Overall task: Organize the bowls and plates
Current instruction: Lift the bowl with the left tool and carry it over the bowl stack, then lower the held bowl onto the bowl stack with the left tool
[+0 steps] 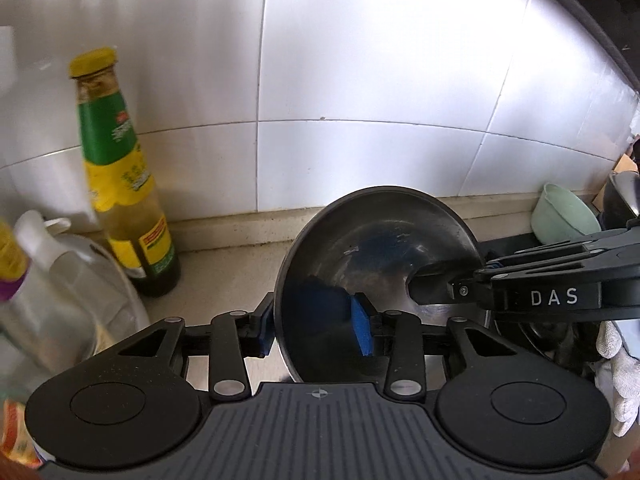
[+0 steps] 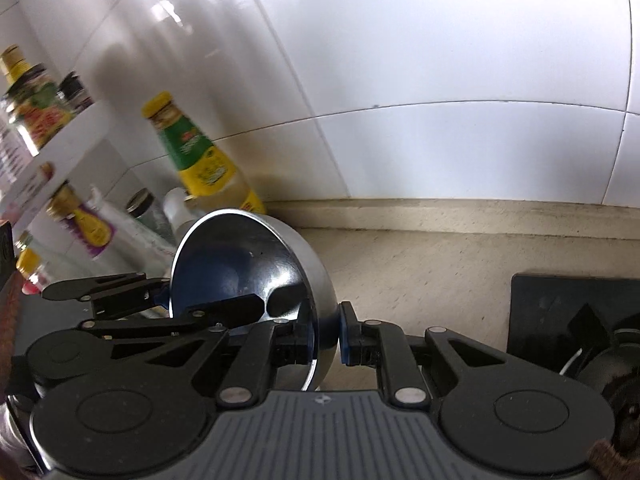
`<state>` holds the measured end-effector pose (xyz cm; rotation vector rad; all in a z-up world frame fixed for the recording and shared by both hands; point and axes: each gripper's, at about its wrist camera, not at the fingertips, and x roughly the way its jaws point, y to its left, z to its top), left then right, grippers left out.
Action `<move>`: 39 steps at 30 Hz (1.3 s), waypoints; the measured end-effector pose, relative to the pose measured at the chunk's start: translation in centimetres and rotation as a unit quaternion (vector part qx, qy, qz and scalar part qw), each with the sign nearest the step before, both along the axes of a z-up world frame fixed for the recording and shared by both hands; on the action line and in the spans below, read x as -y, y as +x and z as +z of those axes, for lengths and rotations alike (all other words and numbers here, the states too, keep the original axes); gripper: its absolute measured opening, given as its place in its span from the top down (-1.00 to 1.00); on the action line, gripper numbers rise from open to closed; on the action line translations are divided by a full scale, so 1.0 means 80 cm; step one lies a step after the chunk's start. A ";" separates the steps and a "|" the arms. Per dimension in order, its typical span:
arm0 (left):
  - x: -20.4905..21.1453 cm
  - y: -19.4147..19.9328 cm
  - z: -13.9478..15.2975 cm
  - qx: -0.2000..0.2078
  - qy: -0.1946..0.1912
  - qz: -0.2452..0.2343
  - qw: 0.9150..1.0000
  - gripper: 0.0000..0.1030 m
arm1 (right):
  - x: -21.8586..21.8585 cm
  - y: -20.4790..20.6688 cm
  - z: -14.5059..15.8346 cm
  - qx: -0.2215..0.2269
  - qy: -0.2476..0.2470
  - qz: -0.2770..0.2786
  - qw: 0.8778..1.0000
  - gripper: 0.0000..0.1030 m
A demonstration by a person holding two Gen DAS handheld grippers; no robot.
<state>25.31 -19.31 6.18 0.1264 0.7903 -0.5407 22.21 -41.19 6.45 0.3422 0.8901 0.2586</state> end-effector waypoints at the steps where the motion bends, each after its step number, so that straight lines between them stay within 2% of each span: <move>1: -0.002 -0.005 0.000 0.001 0.000 0.001 1.000 0.07 | -0.004 -0.006 0.002 0.000 -0.001 0.004 1.000 0.74; 7: -0.017 -0.029 -0.013 -0.010 0.002 0.007 1.000 0.04 | -0.026 -0.032 -0.003 -0.014 0.000 0.021 1.000 0.74; 15: -0.032 -0.042 -0.041 -0.040 0.010 0.017 0.999 0.03 | -0.043 -0.048 -0.037 -0.059 0.005 0.027 0.998 0.74; 26: -0.034 -0.035 -0.069 -0.068 0.014 0.026 0.997 0.08 | -0.048 -0.035 -0.064 -0.095 0.003 0.036 0.995 0.72; 29: -0.035 -0.035 -0.070 -0.062 0.018 0.033 0.997 0.09 | -0.048 -0.033 -0.066 -0.089 -0.010 0.031 0.995 0.70; 32: -0.038 -0.038 -0.068 -0.049 0.025 0.041 0.998 -0.03 | -0.045 -0.031 -0.066 -0.087 -0.017 0.029 0.996 0.49; 35: -0.040 -0.038 -0.064 -0.035 0.027 0.050 0.998 -0.26 | -0.044 -0.032 -0.063 -0.079 -0.022 0.031 0.996 0.49; 39: -0.045 -0.039 -0.058 -0.026 0.020 0.057 0.998 -0.31 | -0.046 -0.035 -0.059 -0.070 -0.030 0.037 0.996 0.49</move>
